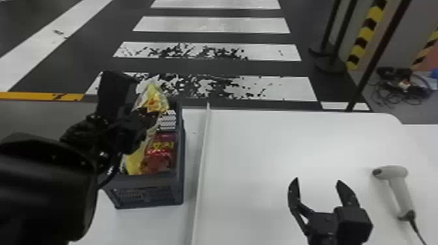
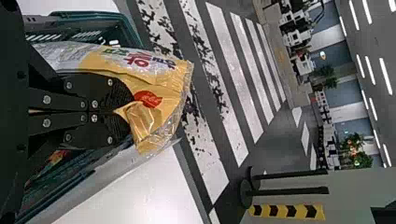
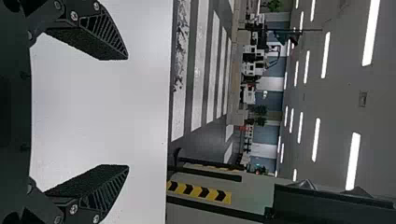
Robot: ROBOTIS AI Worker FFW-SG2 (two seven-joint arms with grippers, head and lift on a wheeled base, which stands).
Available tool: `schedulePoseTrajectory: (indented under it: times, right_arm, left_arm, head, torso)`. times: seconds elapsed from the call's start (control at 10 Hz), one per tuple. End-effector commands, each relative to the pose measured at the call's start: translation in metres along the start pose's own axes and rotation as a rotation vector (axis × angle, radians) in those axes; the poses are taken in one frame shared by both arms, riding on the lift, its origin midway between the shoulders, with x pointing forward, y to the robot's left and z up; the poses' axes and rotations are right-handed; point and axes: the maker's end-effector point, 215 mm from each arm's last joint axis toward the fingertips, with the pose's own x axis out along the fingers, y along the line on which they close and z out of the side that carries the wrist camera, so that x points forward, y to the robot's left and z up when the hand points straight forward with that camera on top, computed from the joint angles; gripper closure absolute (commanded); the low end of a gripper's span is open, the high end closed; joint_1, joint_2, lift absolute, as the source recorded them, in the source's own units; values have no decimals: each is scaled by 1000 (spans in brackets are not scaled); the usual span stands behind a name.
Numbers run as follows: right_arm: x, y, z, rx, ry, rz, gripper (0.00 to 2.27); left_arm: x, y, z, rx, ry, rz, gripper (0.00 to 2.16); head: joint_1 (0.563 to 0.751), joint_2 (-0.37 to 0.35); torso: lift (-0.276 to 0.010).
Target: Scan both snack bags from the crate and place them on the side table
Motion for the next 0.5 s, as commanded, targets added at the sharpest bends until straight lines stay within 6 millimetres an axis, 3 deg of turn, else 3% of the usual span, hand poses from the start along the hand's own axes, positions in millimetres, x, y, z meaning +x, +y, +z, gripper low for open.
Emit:
schedulePoseTrajectory:
  times: [0.0, 0.4]
  right_arm:
    - [0, 0, 1, -3, -1, 0, 167]
    - [-1, 4, 1, -10, -4, 6, 171]
  left_arm:
    - [-5, 5, 12, 13, -25, 11, 2135]
    - [-29, 21, 38, 22, -58, 72, 2135]
  head:
    - [695, 34]
    - [695, 45]
  torso:
    - [-95]
    - [-95]
